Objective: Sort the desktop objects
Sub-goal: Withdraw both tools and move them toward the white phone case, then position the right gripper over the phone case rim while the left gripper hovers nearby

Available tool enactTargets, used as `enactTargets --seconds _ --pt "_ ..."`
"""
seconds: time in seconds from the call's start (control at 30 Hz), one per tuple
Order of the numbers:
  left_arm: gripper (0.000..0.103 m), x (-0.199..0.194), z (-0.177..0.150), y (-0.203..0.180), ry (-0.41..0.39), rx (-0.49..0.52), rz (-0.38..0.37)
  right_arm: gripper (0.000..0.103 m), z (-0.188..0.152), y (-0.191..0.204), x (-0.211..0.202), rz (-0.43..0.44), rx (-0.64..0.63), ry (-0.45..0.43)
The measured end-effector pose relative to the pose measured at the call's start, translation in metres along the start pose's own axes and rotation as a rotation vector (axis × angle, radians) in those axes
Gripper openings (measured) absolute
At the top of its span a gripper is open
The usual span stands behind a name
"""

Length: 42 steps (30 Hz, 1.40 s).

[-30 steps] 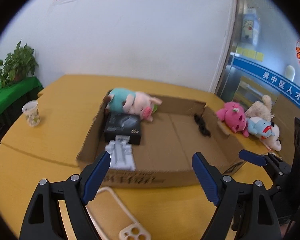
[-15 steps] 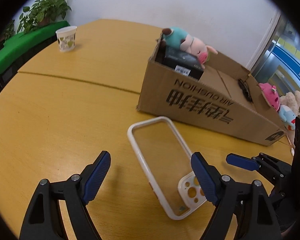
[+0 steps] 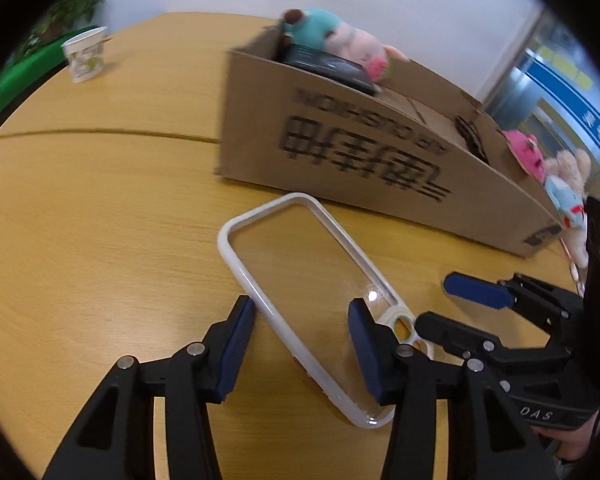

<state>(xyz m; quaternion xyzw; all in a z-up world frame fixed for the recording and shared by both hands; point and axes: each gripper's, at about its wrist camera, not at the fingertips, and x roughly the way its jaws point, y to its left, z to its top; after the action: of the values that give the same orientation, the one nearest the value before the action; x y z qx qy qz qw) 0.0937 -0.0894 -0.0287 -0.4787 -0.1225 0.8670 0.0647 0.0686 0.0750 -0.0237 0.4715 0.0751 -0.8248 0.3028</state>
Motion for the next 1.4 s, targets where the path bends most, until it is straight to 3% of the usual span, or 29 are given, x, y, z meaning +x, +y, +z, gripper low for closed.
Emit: enactTargets --seconds 0.1,0.23,0.37,0.43,0.5,0.53,0.57,0.6,0.67,0.73,0.87,0.97,1.1,1.23,1.4 --pt "0.047 0.007 -0.003 -0.028 0.020 0.096 -0.012 0.051 -0.011 -0.016 -0.012 -0.042 0.018 -0.002" --pt "0.047 0.014 -0.004 -0.059 0.072 0.177 -0.177 0.054 -0.031 -0.053 -0.034 -0.099 0.071 -0.007" --pt "0.049 0.011 0.008 -0.071 0.054 0.235 -0.185 0.056 -0.058 -0.106 -0.058 -0.239 0.163 0.025" --pt "0.049 0.013 0.023 -0.070 0.054 0.239 -0.180 0.058 -0.072 -0.129 -0.072 -0.212 0.228 0.015" --pt "0.051 0.016 0.034 -0.069 0.046 0.243 -0.182 0.065 -0.080 -0.137 -0.082 -0.180 0.259 0.005" --pt "0.057 0.019 0.040 -0.070 0.044 0.245 -0.195 0.074 -0.083 -0.134 -0.085 -0.156 0.261 -0.002" --pt "0.062 0.024 0.044 -0.069 0.053 0.249 -0.205 0.082 -0.083 -0.129 -0.086 -0.126 0.257 -0.009" --pt "0.062 0.030 0.049 -0.068 0.069 0.251 -0.205 0.084 -0.084 -0.121 -0.085 -0.083 0.249 -0.017" --pt "0.063 0.043 0.057 -0.063 0.123 0.235 -0.208 0.085 -0.081 -0.096 -0.076 0.042 0.207 -0.023" --pt "0.063 0.043 0.063 -0.061 0.118 0.227 -0.233 0.085 -0.076 -0.065 -0.062 0.141 0.133 0.001" --pt "0.063 0.046 0.061 -0.066 0.148 0.283 -0.215 0.085 -0.069 -0.034 -0.050 0.152 0.019 0.004" --pt "0.063 0.043 0.055 -0.070 0.176 0.307 -0.252 0.084 -0.065 -0.045 -0.050 0.158 0.046 0.002" --pt "0.063 0.036 0.037 -0.080 0.230 0.356 -0.342 0.084 -0.065 -0.076 -0.056 0.098 0.119 -0.015" --pt "0.063 0.031 0.039 -0.075 0.194 0.320 -0.289 0.084 -0.068 -0.110 -0.066 0.091 0.244 -0.027" --pt "0.063 0.041 0.057 -0.052 0.171 0.270 -0.191 0.085 -0.074 -0.093 -0.074 0.192 0.246 -0.043"
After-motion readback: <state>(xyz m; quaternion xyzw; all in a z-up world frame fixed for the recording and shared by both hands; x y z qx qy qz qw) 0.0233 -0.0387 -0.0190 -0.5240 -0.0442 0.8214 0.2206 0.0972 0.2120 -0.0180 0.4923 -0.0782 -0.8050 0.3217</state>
